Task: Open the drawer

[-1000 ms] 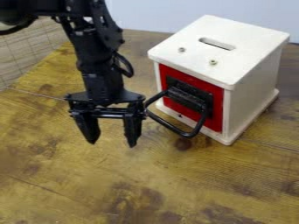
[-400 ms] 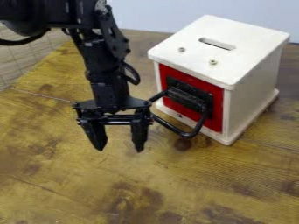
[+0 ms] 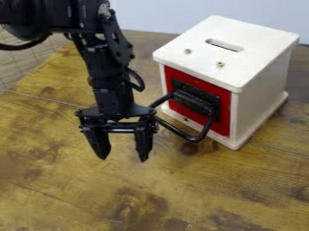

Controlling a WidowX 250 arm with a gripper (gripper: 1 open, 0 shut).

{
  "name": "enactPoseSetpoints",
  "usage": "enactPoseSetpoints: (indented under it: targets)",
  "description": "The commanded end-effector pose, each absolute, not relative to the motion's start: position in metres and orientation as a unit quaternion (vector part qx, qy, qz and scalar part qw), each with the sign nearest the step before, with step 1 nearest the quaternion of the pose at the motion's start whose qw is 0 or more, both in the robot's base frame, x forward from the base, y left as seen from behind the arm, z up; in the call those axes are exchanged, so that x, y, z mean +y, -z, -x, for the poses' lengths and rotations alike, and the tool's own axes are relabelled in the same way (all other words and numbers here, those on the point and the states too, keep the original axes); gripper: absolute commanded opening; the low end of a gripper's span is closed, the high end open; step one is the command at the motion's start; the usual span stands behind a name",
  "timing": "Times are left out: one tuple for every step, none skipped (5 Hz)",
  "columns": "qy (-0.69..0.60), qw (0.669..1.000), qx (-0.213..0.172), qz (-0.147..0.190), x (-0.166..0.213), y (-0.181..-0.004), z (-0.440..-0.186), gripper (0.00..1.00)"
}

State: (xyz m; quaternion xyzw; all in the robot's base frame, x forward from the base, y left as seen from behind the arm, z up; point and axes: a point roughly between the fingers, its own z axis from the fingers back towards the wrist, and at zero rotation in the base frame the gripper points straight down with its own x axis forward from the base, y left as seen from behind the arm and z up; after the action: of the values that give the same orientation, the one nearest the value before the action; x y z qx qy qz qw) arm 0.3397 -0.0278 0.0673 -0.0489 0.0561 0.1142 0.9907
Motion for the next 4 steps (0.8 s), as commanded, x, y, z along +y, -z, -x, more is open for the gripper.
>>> enactPoseSetpoints:
  targets:
    - [-0.089, 0.994, 0.026, 0.057, -0.038, -0.089, -0.348, 1.00]
    - [-0.075, 0.995, 0.029, 0.058, -0.049, -0.088, -0.348, 1.00]
    - [-0.066, 0.995, 0.026, 0.064, -0.060, -0.089, -0.354, 1.00]
    - [-0.126, 0.989, 0.023, 0.067, -0.053, -0.090, -0.355, 1.00]
